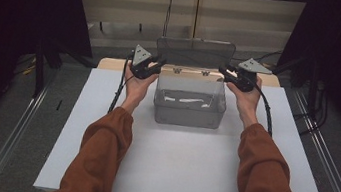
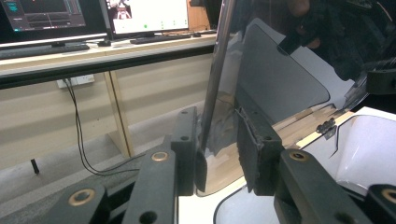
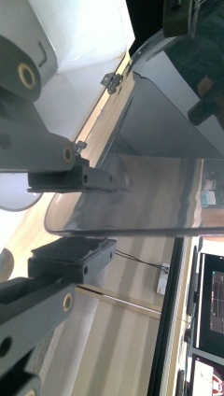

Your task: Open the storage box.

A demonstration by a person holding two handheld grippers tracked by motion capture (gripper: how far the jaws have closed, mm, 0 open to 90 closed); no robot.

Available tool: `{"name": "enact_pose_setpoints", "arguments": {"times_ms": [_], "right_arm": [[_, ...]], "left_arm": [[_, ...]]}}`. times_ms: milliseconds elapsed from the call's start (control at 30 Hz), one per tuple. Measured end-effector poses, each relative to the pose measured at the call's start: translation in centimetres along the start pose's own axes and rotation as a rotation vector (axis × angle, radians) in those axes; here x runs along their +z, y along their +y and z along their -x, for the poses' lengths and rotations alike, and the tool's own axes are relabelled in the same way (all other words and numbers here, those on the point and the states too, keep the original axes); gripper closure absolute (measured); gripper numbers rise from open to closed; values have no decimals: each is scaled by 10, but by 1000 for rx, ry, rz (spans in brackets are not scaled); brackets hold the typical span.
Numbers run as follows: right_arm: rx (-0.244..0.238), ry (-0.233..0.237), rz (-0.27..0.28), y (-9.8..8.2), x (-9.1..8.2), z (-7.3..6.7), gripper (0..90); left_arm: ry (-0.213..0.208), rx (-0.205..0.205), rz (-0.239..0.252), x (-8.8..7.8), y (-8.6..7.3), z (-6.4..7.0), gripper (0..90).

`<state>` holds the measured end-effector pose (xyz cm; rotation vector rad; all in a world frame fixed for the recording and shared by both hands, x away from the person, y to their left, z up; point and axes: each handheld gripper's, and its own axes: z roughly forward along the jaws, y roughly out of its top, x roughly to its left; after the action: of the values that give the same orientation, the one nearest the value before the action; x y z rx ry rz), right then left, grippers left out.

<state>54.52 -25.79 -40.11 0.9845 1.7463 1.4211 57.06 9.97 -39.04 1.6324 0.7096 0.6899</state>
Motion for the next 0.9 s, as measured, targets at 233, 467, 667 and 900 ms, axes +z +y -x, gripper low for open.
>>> {"name": "enact_pose_setpoints", "arguments": {"times_ms": [233, 467, 667, 900], "right_arm": [[15, 14, 1, -2, 6, 1, 674], [15, 25, -7, -2, 8, 5, 692], [16, 27, -15, 0, 11, 7, 705], [46, 25, -32, 1, 12, 8, 709]], "left_arm": [[1, -10, -20, 4, -5, -1, 701], [2, -30, -43, 8, -8, -4, 708], [-2, -64, -57, 12, -9, -6, 699], [-8, -109, -78, 17, -11, -8, 696]]}}
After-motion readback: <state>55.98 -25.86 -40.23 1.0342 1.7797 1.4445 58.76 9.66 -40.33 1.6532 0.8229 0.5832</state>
